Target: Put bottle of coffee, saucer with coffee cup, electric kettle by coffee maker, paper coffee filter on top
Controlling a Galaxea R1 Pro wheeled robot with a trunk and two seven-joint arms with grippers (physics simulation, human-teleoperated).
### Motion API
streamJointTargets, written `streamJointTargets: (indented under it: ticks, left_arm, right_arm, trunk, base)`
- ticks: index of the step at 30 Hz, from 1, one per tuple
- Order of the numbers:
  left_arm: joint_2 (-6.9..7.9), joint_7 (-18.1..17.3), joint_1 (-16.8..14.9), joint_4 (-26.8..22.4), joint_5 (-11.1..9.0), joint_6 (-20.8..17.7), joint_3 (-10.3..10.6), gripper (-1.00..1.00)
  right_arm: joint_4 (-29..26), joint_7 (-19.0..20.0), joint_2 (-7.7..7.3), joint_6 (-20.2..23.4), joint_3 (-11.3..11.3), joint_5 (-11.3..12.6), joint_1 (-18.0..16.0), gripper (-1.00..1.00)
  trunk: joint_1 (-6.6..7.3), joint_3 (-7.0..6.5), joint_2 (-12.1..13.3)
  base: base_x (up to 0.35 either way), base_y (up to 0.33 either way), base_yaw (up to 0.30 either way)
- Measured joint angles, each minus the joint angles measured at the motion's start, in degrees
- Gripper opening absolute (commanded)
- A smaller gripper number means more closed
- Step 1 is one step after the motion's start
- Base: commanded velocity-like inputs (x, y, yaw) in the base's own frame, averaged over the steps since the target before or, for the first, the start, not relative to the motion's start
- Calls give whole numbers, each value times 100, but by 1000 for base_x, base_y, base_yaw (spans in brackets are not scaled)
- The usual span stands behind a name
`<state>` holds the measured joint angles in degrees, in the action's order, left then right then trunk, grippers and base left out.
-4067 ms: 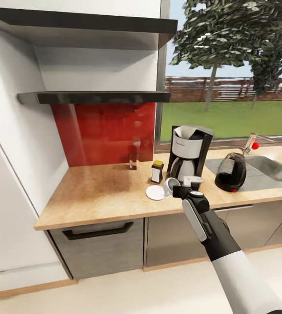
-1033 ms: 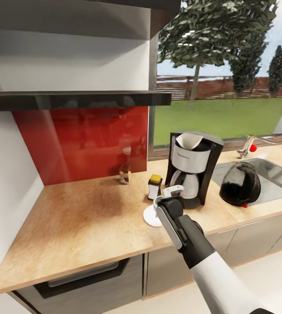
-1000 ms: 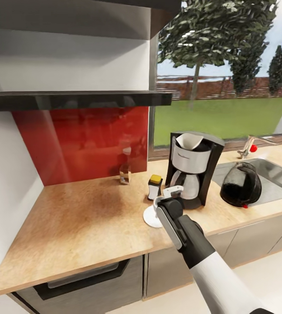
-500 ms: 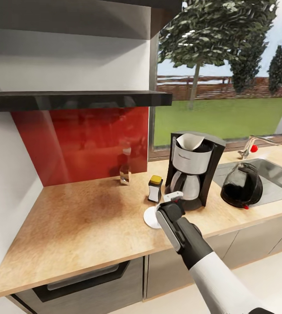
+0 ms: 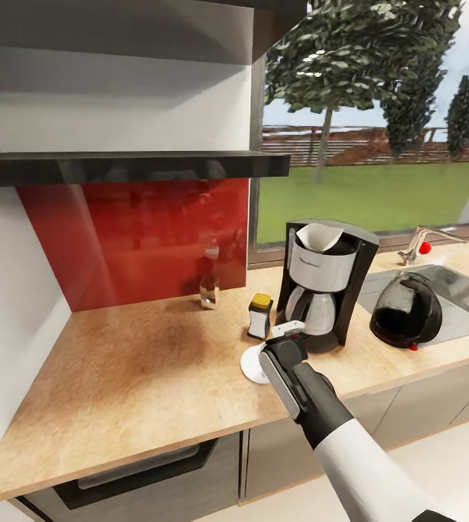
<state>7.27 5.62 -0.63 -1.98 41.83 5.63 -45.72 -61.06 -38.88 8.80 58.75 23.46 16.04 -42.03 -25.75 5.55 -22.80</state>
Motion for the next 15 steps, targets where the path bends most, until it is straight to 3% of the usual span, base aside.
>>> streamJointTargets:
  ticks: [10,15]
  left_arm:
    - [0,0,0,0,1,0,2,100]
    - [0,1,2,0,1,0,0,100]
  right_arm:
    - [169,0,0,-8,-1,-1,0,-100]
    - [170,3,0,-9,0,3,0,-100]
  trunk:
    - [0,0,0]
    - [1,0,-1]
  base:
    - [17,5,0]
    - [127,96,0]
